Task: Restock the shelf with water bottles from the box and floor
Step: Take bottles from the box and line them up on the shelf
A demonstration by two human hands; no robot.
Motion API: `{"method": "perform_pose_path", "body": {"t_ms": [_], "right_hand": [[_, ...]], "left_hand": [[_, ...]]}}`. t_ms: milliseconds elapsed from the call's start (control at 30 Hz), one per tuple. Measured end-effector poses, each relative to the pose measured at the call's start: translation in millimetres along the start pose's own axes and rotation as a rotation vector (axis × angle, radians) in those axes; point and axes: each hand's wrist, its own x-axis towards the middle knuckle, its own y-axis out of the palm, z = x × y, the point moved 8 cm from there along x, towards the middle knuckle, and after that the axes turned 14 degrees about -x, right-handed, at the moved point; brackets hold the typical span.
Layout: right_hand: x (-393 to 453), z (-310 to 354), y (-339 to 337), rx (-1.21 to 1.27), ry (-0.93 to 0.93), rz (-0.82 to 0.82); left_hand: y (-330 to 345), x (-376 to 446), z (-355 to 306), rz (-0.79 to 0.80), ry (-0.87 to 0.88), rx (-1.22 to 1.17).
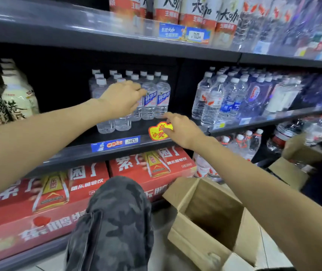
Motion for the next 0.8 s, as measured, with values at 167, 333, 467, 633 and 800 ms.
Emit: {"method": "perform_pose_path", "body": {"t_ms": [167,333,467,633,800], "right_hand": [[-38.8,-3.0,-51.0,-0.13,0.004,-0.06],[-56.3,-2.9,-100.1,-0.181,0.034,-0.137],[-60.7,6.2,-119.1,-0.193,0.009,-0.174],[-39.8,37.2,-117.3,-0.162,-0.07,-0.177],[-8.8,93.6,-95.7,-0.128,-0.226,-0.147]], "left_hand": [[-21.3,-10.6,-36.2,-0.023,0.054,-0.013],[-51.0,-18.7,-49.3,-0.103,0.083,-0.048],[-70.8,-37.0,-51.2,-0.131,0.087,-0.062],[-86.8,-76.5,-31.3,-0.171,0.006,-0.052],[-81.7,-114.7,8.7,-0.096,-0.193,-0.056]]}}
